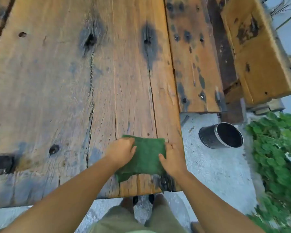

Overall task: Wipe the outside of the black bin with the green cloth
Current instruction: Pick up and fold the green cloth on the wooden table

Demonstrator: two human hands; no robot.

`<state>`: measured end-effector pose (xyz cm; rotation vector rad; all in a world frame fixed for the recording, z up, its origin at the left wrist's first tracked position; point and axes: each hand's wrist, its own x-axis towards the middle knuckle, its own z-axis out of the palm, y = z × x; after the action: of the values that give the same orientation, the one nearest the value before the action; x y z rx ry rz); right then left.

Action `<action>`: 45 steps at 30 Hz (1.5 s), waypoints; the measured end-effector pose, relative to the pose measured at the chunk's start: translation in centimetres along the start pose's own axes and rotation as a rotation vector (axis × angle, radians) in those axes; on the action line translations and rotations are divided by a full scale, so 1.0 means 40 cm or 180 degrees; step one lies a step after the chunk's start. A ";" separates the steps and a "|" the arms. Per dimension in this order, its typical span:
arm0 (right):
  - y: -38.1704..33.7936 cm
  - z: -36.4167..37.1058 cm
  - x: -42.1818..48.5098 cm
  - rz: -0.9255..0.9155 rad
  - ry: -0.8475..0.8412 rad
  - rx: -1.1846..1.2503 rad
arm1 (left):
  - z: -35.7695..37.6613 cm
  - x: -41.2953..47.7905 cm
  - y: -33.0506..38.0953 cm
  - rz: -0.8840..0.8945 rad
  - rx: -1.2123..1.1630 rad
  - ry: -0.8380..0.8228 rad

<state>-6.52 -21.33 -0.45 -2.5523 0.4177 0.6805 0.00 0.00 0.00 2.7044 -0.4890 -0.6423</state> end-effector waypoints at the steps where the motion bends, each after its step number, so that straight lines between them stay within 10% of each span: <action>1: 0.010 0.007 0.001 0.0068 0.0073 0.0090 | 0.008 0.010 0.007 0.0068 -0.0049 0.0009; 13: 0.023 0.038 -0.022 0.0844 0.0090 0.0597 | 0.041 0.135 0.143 0.0812 0.0341 -0.0456; 20: 0.001 0.057 -0.021 -0.0164 0.0606 -0.0245 | 0.089 0.041 0.040 0.1010 0.1092 -0.0346; 31: 0.009 0.138 -0.034 -0.0694 -0.0124 -0.0554 | 0.105 0.010 -0.096 0.1496 0.1312 -0.0491; 45: 0.044 0.015 0.137 -0.1722 -0.0865 -0.0971 | 0.254 -0.105 -0.005 -0.0048 0.0612 -0.0016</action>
<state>-2.91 -23.43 -4.44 -2.6137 -0.4868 0.9075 -8.36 -0.44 -7.14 2.8895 -0.5586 -0.6358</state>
